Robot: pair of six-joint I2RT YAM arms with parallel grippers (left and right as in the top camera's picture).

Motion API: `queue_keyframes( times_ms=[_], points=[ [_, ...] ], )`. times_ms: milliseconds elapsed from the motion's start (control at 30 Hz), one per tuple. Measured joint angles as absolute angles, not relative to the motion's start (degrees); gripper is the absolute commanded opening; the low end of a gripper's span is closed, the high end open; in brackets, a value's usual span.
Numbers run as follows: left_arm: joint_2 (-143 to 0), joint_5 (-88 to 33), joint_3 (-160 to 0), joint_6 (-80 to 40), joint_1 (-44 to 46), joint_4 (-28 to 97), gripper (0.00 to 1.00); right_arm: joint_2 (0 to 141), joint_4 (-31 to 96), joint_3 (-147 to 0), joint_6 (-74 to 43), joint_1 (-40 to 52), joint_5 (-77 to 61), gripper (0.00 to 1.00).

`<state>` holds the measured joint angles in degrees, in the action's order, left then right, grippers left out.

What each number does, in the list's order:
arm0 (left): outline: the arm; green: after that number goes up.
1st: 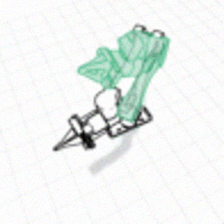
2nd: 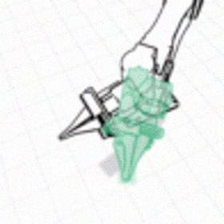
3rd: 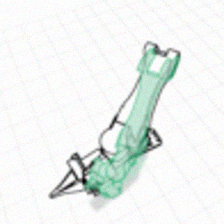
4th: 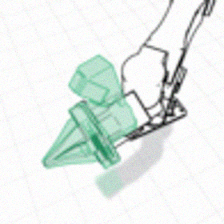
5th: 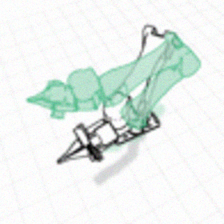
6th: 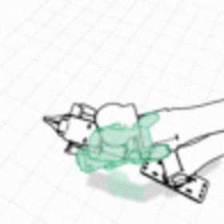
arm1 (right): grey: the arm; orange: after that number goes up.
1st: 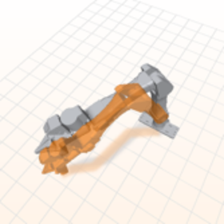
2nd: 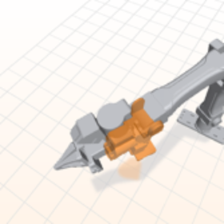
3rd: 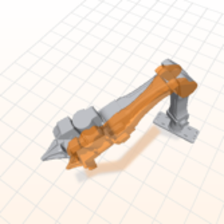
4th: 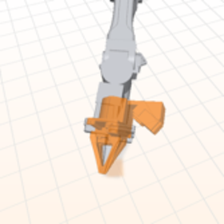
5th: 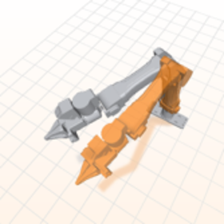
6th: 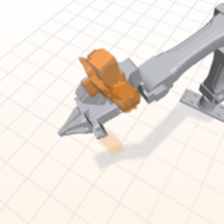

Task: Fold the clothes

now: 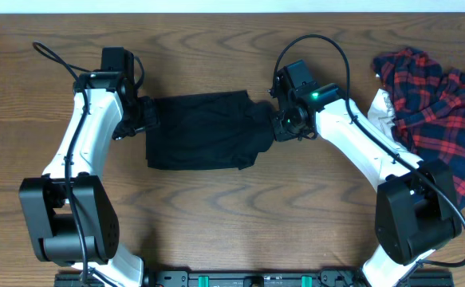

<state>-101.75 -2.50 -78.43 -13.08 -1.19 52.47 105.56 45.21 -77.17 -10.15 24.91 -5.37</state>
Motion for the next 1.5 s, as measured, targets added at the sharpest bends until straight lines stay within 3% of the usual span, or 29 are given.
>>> queue_keyframes(
  times_ms=[400,733,967,1500],
  points=[
    [-103.9,-6.15,-78.43,-13.04,-7.64,47.42,0.88,105.56,42.63,-77.23,-5.8,25.23,-11.62,0.28],
    [-115.02,-19.31,-78.39,-7.27,-7.68,46.61,0.94,105.56,42.63,-77.28,-4.91,25.36,-13.52,0.28],
    [-116.75,-26.79,-78.46,-3.79,-7.73,46.5,0.92,105.56,42.61,-77.3,-4.91,25.36,-13.39,0.28],
    [-118.52,-36.93,-78.48,-0.95,-7.79,48.64,0.76,109.97,34.11,-77.67,-3.55,25.43,-16.51,0.27]
  ],
)
